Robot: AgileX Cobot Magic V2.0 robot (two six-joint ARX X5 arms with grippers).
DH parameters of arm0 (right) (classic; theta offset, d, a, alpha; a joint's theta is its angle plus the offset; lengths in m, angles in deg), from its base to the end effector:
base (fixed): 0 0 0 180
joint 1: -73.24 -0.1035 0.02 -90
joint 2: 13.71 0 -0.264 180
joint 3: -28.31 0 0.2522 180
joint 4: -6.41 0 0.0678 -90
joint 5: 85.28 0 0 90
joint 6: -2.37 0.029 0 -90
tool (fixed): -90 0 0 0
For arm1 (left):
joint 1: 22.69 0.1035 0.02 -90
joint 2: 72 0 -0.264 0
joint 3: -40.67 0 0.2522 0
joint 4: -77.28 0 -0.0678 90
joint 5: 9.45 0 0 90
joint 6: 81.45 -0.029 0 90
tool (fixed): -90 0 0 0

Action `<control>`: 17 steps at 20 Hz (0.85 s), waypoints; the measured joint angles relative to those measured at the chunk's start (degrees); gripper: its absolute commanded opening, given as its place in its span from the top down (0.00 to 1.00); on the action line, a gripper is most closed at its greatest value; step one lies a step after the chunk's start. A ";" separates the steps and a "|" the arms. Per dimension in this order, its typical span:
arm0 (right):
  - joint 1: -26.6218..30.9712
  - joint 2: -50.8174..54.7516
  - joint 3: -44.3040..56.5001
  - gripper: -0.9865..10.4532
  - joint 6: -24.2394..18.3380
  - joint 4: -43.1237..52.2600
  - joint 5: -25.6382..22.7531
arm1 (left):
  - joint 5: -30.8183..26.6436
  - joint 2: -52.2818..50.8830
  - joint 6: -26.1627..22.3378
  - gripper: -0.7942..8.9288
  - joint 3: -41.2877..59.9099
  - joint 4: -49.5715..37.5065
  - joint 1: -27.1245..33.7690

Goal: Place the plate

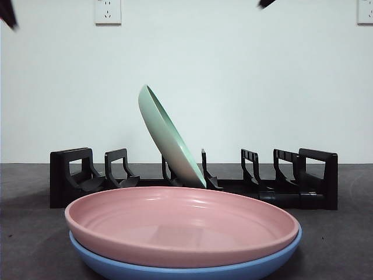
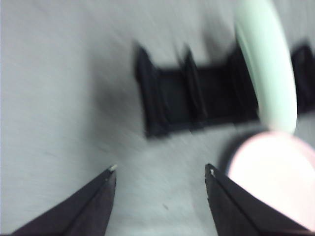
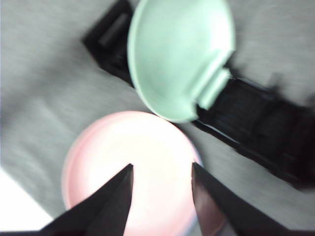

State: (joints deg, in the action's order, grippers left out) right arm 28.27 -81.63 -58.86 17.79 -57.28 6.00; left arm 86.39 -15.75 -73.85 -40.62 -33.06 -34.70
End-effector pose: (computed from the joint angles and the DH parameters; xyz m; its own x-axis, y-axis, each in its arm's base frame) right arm 0.1608 0.1616 0.3635 0.4892 0.5203 -0.7000 -0.5603 0.8025 0.2049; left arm 0.1663 -0.0384 0.3619 0.6714 -0.2469 -0.6988 0.1845 0.9689 -0.1650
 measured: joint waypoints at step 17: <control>4.63 -37.22 -27.89 0.75 0.02 3.69 15.19 | 0.00 -5.66 -0.57 0.63 -1.25 2.64 1.88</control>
State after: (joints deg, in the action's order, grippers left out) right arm 32.91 -118.85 -86.74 17.81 -53.58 21.19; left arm 86.39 -21.41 -74.42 -41.86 -30.42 -32.82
